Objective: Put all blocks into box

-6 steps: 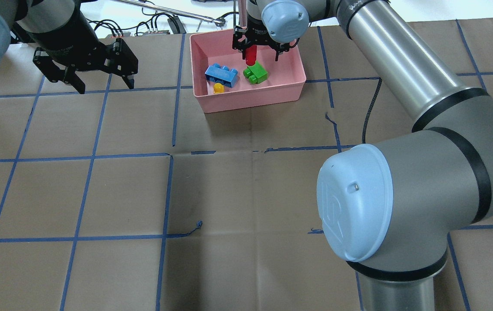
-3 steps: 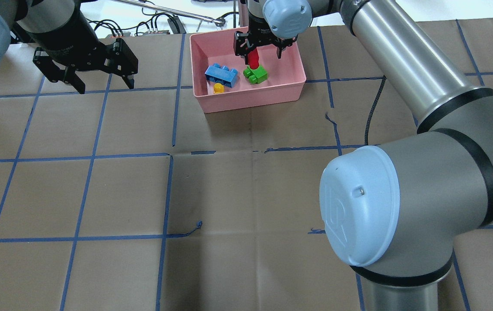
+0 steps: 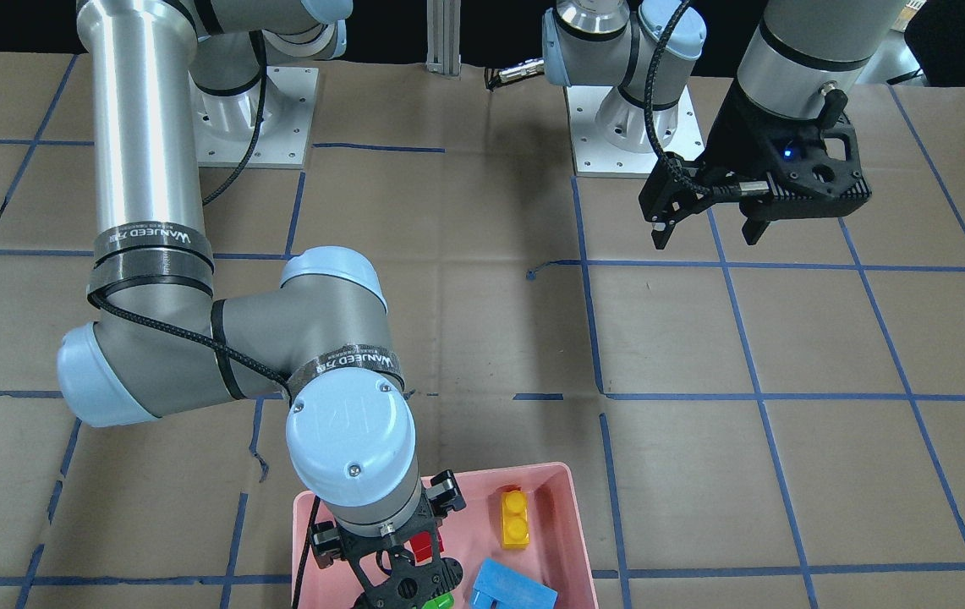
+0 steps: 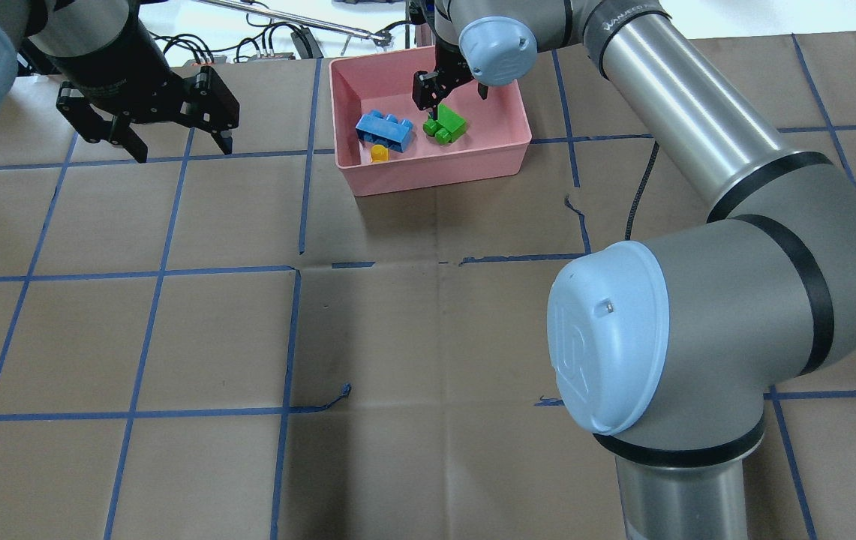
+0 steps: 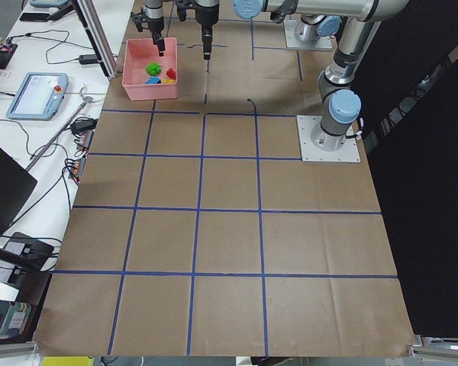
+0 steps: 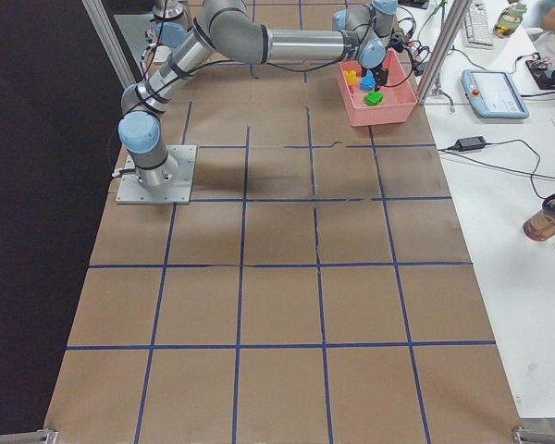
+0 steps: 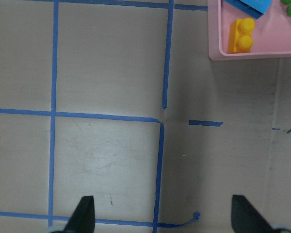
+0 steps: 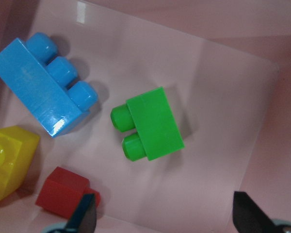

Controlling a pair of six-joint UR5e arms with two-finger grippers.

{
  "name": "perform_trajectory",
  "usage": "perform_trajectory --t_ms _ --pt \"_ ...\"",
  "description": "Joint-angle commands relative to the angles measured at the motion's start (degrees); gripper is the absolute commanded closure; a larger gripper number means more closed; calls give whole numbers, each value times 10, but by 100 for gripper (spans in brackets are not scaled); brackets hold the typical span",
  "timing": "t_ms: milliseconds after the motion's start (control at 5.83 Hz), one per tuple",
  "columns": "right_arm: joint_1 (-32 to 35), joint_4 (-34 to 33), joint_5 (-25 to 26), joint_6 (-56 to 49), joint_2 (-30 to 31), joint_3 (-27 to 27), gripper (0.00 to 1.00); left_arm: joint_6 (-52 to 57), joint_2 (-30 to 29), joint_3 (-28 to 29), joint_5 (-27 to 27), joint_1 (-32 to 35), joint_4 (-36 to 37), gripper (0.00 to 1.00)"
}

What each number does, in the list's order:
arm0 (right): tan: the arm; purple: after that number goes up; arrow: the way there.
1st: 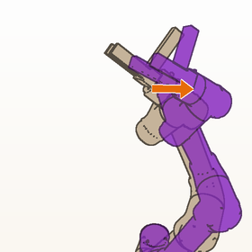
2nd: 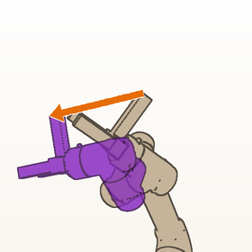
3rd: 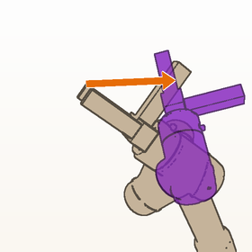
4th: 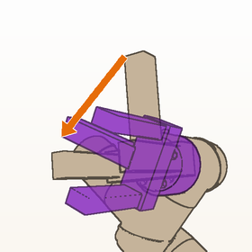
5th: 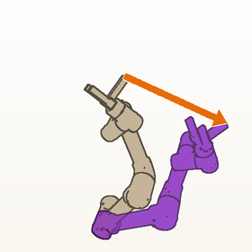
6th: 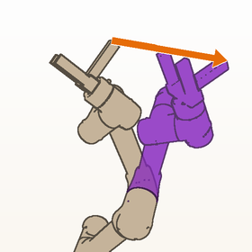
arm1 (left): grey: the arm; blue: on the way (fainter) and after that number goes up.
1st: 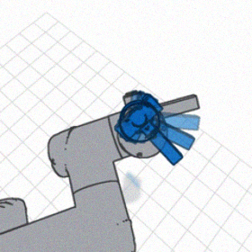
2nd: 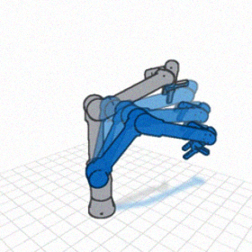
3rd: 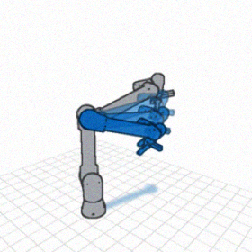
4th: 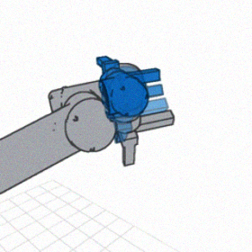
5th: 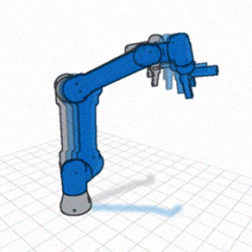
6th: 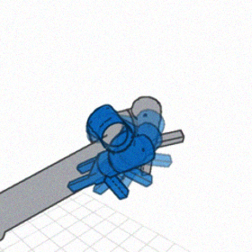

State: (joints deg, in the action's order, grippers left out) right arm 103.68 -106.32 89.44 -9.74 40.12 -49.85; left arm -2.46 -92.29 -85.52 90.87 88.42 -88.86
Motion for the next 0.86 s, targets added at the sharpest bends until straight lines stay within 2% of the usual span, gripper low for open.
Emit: perform_trajectory --t_ms 0,343,514,686 --pt "-17 40 0 27 14 5 0 0 0 0 0 0 1 0" --pt "-85 174 -1 20 76 -2 0 0 0 0 0 0 0 0" --pt "-119 223 -1 14 105 -5 1 0 0 0 0 0 1 0" --pt "-133 246 2 16 152 -36 1 0 1 1 -1 0 1 0"
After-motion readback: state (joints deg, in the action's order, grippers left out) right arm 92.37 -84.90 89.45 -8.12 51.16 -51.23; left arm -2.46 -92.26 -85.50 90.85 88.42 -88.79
